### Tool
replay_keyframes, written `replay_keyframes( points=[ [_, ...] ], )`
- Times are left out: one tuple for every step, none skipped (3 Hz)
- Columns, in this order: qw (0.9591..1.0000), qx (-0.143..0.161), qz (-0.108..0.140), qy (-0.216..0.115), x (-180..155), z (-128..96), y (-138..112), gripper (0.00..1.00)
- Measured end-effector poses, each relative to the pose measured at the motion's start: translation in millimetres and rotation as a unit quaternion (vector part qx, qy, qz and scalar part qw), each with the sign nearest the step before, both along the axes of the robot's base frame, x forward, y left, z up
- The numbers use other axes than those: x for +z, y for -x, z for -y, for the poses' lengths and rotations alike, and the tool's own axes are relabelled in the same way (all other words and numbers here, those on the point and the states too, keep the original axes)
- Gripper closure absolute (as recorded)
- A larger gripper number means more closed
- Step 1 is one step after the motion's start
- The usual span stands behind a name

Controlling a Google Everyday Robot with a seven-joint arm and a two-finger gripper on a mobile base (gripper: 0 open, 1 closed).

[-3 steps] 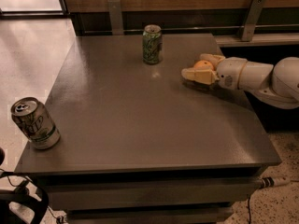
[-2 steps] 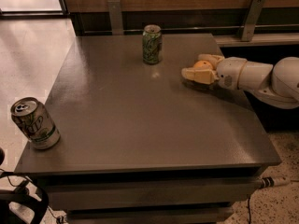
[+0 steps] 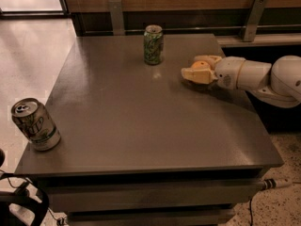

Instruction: Move orange near 7up can

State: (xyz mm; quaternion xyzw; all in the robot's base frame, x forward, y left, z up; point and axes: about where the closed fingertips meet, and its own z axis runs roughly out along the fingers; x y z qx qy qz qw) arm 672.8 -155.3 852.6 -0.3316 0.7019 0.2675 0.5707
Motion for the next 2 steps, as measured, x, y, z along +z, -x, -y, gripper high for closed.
replay_keyframes(
  points=[
    [0.9997,0.009,-0.008,0.021,20,0,3,1.0],
    [0.999,0.019,-0.02,0.035,48,-7,18,1.0]
  ],
)
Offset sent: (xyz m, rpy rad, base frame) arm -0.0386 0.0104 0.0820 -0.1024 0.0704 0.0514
